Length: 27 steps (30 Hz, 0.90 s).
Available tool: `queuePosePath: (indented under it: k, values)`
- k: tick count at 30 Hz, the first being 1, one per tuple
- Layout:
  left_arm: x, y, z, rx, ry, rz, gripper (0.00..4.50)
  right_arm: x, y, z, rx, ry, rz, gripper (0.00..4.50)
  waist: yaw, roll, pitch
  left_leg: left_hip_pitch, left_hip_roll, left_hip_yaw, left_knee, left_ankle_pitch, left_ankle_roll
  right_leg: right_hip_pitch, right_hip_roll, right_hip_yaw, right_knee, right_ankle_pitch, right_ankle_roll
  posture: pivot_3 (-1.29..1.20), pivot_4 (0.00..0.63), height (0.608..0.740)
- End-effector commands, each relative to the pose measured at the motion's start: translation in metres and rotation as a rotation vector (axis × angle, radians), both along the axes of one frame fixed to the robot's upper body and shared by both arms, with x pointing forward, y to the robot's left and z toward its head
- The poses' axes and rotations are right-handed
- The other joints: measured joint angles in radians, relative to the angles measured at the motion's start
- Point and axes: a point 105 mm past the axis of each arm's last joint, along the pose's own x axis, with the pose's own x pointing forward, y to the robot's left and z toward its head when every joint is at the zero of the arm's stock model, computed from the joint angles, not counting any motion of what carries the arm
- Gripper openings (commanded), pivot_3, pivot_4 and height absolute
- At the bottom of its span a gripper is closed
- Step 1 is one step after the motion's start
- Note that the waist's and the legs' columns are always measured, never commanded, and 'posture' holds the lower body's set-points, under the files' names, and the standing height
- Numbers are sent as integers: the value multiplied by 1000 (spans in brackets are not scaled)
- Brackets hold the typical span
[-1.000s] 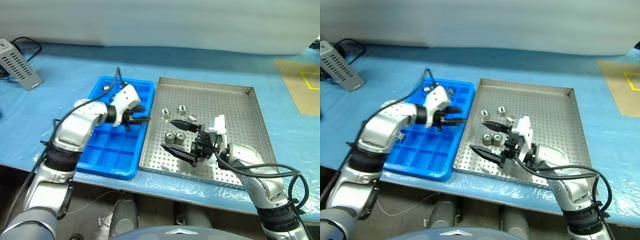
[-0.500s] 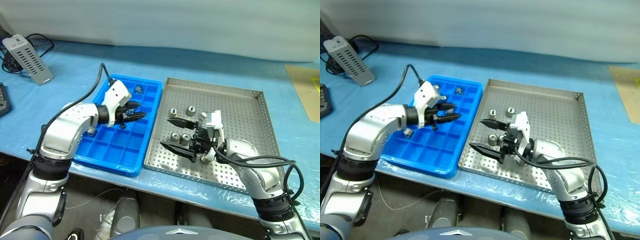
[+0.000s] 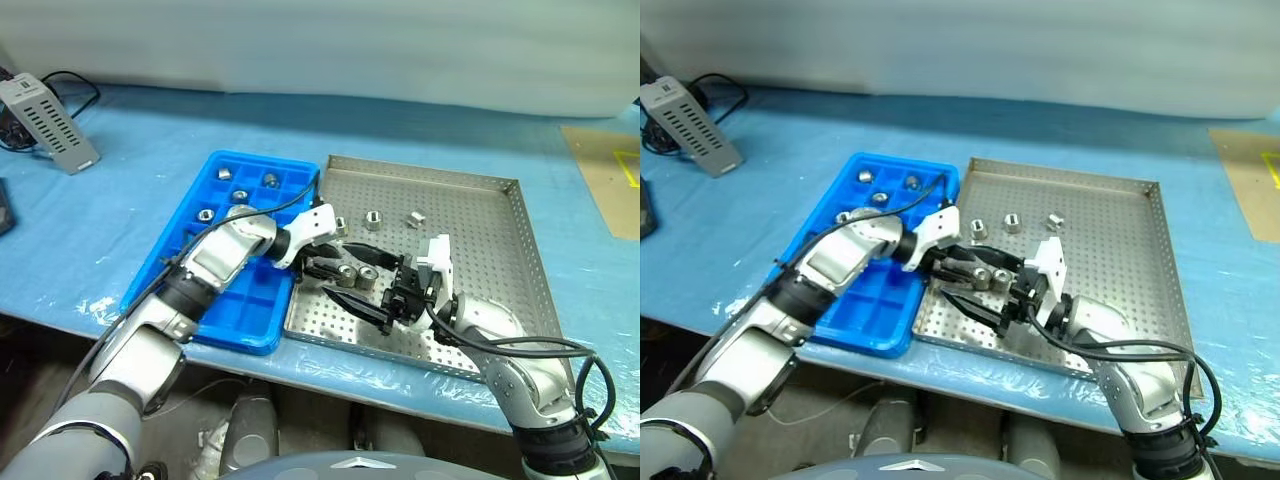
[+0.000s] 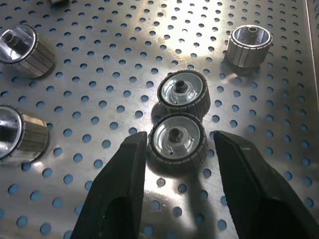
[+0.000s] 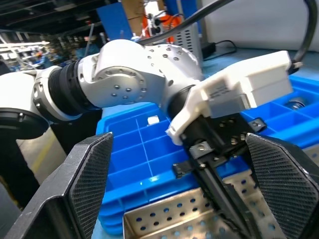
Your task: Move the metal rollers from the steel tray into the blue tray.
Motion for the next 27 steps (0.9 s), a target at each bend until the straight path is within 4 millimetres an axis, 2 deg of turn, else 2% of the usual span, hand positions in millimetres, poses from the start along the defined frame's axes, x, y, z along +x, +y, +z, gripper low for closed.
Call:
queuePosePath:
  k: [1, 5, 11, 22, 27]
  values:
    - [0, -9, 1, 2, -14, -49, 2236, -6, -2, 12, 2, -52, -29, 4500, -7, 0, 0, 0, 0, 0, 0, 0, 0, 0, 0, 0, 0, 0, 0, -155, 150, 740]
    - [-7, -15, -4, 19, -4, -108, 2236, -9, -4, 11, 5, -49, -54, 4500, -20, 0, 0, 1, 0, 0, 0, 0, 0, 0, 1, 0, 0, 0, 0, -179, 150, 740]
    - [-2, -14, -20, 70, 5, -84, 2236, -11, -4, 9, -2, -50, -69, 4500, -27, 0, 0, 1, 0, 0, 1, -3, 5, 1, 0, 0, 0, 0, 0, -193, 150, 740]
    - [-4, 9, -40, 232, 14, -107, 2236, -13, -2, 7, -2, -48, -62, 4500, -30, 0, -1, 5, 2, 0, 1, -3, 5, 4, 0, 0, 0, 0, 0, -180, 150, 740]
    - [-2, 14, -40, 259, -2, -111, 2236, -14, -1, 6, -3, -46, -50, 4500, -30, 0, -1, 6, 2, 0, 1, -3, 5, 5, 0, 0, 0, 0, 0, -170, 150, 740]
